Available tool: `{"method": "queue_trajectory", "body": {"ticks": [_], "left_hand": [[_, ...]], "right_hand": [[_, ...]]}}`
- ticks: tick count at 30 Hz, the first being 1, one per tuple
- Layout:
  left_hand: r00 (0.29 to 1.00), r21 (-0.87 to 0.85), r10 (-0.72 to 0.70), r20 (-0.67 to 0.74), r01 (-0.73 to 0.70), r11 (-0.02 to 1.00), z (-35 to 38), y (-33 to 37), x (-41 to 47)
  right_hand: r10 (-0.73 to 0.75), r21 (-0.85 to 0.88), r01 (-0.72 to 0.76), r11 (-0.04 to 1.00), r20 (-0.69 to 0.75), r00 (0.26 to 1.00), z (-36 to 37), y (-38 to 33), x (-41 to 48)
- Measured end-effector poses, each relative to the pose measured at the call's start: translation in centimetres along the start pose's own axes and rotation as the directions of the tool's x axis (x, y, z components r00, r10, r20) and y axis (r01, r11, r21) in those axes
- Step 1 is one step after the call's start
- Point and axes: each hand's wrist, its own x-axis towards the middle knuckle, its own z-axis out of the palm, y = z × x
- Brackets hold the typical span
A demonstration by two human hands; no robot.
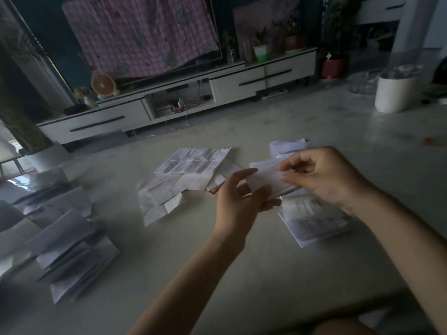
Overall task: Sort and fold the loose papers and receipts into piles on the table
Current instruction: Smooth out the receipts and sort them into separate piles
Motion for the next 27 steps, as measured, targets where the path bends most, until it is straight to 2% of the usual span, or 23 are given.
{"method": "queue_trajectory", "body": {"ticks": [2, 4, 7, 9, 11, 14, 16, 18, 20, 23, 27], "left_hand": [[1.0, 0.061, 0.006, 0.022, -0.007, 0.998, 1.2, -0.5, 0.0], [0.996, 0.257, 0.075, 0.04, -0.083, 0.963, 2.0, -1.5, 0.1], [0.974, 0.598, 0.203, 0.099, -0.221, 0.77, 2.5, -3.5, 0.1], [0.972, 0.761, 0.168, 0.165, -0.234, 0.605, 2.6, -4.6, -0.2], [0.979, 0.836, 0.116, 0.169, -0.204, 0.509, 2.9, -5.1, -0.6], [0.964, 0.913, 0.179, 0.199, -0.249, 0.323, 3.3, -5.4, -1.0], [0.902, 0.899, 0.316, 0.295, -0.374, 0.228, 3.3, -5.4, -1.0], [0.835, 0.861, 0.375, 0.402, -0.484, 0.155, 3.2, -6.0, -0.9], [0.816, 0.835, 0.368, 0.445, -0.527, 0.158, 2.9, -6.7, -0.6], [0.835, 0.796, 0.345, 0.428, -0.529, 0.294, 1.8, -7.0, -0.5], [0.863, 0.779, 0.348, 0.367, -0.489, 0.392, 0.8, -7.4, -1.2]], "right_hand": [[0.045, -0.061, -0.044, 0.997, 0.018, 0.999, -1.6, 0.2, -0.9], [0.106, -0.083, -0.101, 0.991, 0.053, 0.993, -2.9, 0.3, -1.6], [0.164, -0.273, -0.151, 0.95, 0.027, 0.986, -3.5, 1.7, -2.4], [0.207, -0.455, -0.182, 0.872, 0.007, 0.978, -3.2, 3.1, -2.7], [0.246, -0.562, -0.198, 0.803, 0.011, 0.969, -2.5, 3.9, -3.0], [0.214, -0.651, -0.154, 0.743, 0.013, 0.977, -1.8, 4.5, -3.4], [0.183, -0.697, -0.122, 0.707, 0.014, 0.983, -1.6, 4.8, -3.5], [0.204, -0.678, -0.127, 0.724, 0.034, 0.978, -1.9, 5.1, -3.6], [0.247, -0.602, -0.152, 0.784, 0.077, 0.966, -2.4, 5.3, -3.6], [0.273, -0.528, -0.157, 0.834, 0.148, 0.95, -3.2, 5.6, -3.5], [0.278, -0.534, -0.147, 0.833, 0.174, 0.945, -4.3, 5.9, -3.5]]}}
